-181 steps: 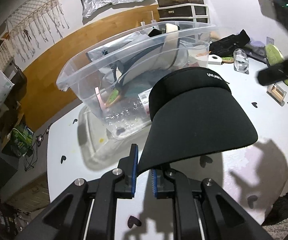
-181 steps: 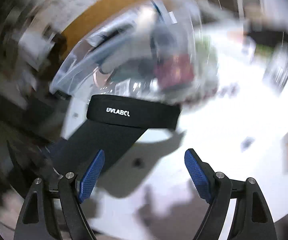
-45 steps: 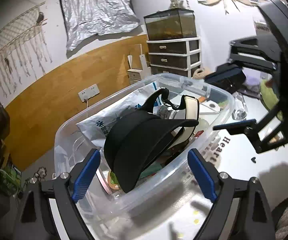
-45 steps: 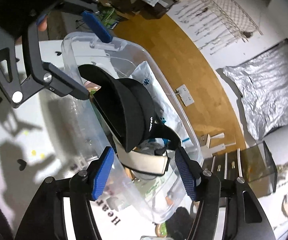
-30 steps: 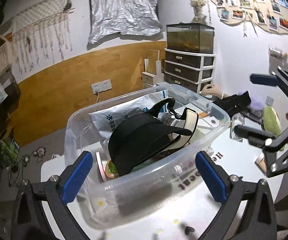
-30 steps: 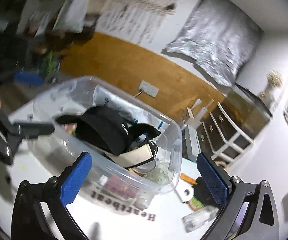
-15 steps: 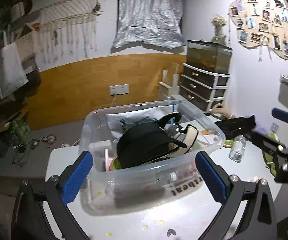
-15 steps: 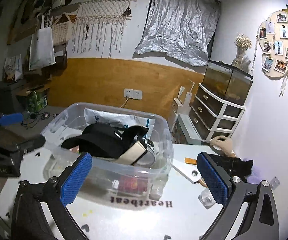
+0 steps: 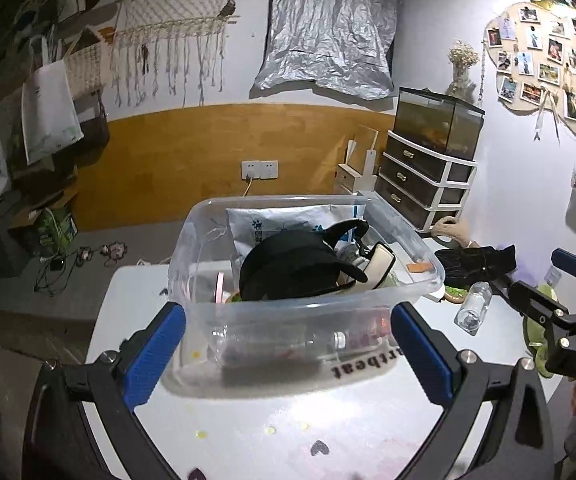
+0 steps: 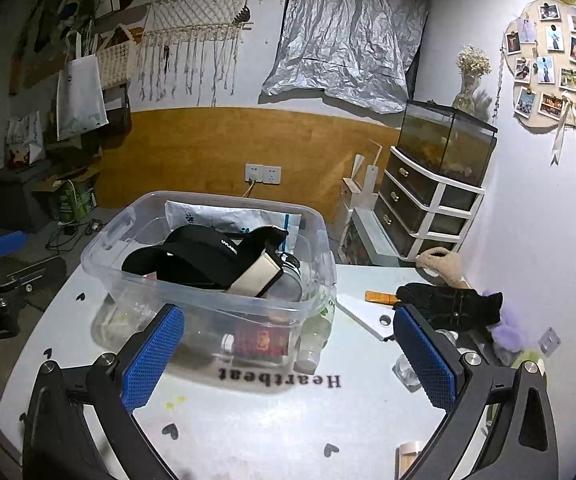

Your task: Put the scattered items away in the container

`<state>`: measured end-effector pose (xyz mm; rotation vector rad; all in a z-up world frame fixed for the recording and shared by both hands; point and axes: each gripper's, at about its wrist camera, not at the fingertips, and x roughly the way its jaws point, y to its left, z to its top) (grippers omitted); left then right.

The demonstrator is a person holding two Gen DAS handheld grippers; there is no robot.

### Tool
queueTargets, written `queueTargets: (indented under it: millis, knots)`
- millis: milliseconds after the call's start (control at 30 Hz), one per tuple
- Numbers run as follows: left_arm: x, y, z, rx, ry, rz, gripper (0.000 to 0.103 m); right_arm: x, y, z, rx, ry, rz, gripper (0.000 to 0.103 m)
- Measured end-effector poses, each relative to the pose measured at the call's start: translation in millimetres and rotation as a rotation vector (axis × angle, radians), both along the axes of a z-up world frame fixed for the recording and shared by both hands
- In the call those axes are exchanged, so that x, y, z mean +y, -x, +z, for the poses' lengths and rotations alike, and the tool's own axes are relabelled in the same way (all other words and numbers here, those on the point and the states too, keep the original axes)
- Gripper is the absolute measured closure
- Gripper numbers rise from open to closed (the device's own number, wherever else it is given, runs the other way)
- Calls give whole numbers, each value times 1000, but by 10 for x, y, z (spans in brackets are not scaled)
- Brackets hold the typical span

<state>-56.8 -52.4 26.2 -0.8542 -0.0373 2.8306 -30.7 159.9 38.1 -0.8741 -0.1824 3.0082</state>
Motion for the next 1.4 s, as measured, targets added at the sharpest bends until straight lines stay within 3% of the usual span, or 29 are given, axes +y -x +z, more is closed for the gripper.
queueTargets:
  millis: [567, 1400]
  knots:
    - [28, -207, -174, -41, 11, 35, 0, 122, -57, -124, -29, 24, 15, 0]
    - [33, -146, -206, -60, 2, 44, 0, 175, 20, -176, -48, 38, 28, 0]
